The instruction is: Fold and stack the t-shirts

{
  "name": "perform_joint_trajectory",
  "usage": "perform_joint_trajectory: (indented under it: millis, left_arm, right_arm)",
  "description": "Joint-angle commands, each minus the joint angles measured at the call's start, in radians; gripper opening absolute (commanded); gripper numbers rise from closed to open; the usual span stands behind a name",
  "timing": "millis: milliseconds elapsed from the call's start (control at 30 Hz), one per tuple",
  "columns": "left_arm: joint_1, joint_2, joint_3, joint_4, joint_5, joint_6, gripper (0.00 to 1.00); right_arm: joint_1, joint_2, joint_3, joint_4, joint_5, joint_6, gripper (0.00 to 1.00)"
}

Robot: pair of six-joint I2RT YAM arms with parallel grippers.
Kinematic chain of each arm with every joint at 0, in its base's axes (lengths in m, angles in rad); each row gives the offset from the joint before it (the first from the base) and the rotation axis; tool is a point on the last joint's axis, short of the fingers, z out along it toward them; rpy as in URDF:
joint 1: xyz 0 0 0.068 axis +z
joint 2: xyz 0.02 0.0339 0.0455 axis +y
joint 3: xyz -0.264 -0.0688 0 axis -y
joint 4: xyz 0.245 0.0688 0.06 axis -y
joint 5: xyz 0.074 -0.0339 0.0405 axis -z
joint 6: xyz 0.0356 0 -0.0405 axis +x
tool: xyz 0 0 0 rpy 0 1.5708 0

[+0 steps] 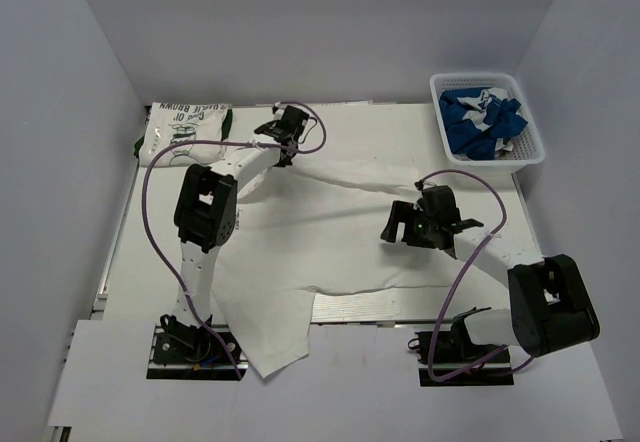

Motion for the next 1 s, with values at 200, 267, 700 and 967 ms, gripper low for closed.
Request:
perform_joint_trajectory:
  millis: [200, 267, 700, 967]
  left_arm:
    - [-0.016, -0.001, 0.056, 0.428, 0.266, 0.763, 0.00]
    - [-0.016, 0.012, 0.035, 0.536, 0.299, 0.942, 0.00]
    - [-0.035, 0.049, 0.057, 0.635, -0.176, 0.652, 1.00]
    - [-0.026, -0.456, -0.458, 0.431, -0.086, -0.059, 1.00]
  right_arm:
    - [-0.023, 0.077, -0.044, -0.100, 0.025, 0.022, 0.90]
    - [-0.028, 0.080, -0.041, -0.098, 0.019, 0.016, 0.90]
    - [-0.031, 0.097, -0.030, -0.096, -0.029, -0.009, 0.90]
    - [-0.031, 0.104, -0.024, -0.087, -0.047, -0.029, 0.90]
